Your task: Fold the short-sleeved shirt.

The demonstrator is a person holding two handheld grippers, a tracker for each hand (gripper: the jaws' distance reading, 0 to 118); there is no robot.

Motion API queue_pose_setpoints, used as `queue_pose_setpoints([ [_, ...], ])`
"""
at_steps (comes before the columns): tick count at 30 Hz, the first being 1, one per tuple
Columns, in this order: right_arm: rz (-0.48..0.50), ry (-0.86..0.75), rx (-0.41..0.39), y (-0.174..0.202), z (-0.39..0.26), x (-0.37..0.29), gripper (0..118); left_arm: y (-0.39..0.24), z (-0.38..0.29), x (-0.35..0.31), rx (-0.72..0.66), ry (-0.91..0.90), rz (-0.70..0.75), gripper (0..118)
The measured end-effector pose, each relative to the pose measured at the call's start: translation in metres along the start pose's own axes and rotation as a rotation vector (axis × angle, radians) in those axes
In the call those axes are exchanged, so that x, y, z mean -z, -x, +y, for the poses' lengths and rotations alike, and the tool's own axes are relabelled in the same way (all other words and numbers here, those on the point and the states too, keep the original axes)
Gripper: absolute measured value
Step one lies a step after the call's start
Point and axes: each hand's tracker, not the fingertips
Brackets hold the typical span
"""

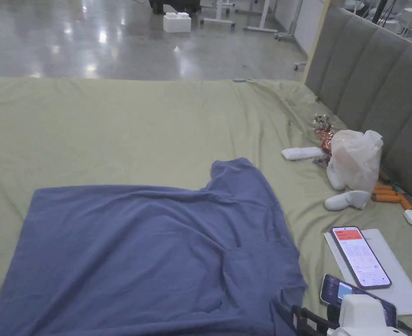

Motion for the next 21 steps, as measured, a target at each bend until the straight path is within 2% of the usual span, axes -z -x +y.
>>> queue_pose_setpoints([
  [4, -0.045, 0.094, -0.073, 0.001, 0.000, 0.042, 62, -0.006, -0.001, -0.004, -0.003, 0.002, 0.001, 9],
  [5, -0.040, 0.131, -0.078, -0.001, 0.002, 0.050, 57, -0.005, 0.000, -0.005, 0.000, 0.000, 0.003, 9],
  [6, -0.040, 0.152, -0.073, -0.004, 0.003, 0.057, 46, -0.006, 0.000, -0.006, 0.001, -0.001, 0.004, 9],
  [7, -0.034, 0.145, -0.072, -0.006, 0.003, 0.060, 27, -0.007, 0.000, -0.007, 0.002, -0.002, 0.005, 9],
  [8, -0.031, 0.144, -0.070, -0.009, 0.003, 0.061, 0, -0.009, -0.001, -0.009, 0.003, -0.005, 0.006, 9],
  [11, 0.017, 0.144, 0.015, -0.019, 0.000, 0.050, 0, -0.010, -0.003, -0.020, 0.017, -0.054, 0.014, 7],
  [15, 0.001, 0.046, 0.129, -0.036, -0.001, 0.024, 0, 0.000, -0.010, -0.044, -0.018, -0.201, -0.035, 5],
  [17, 0.026, 0.013, 0.180, -0.045, 0.001, 0.019, 0, 0.002, -0.006, -0.056, -0.033, -0.254, -0.063, 5],
  [21, 0.023, -0.042, 0.198, -0.046, 0.022, 0.026, 0, 0.001, 0.020, -0.057, -0.001, -0.299, -0.076, 5],
])
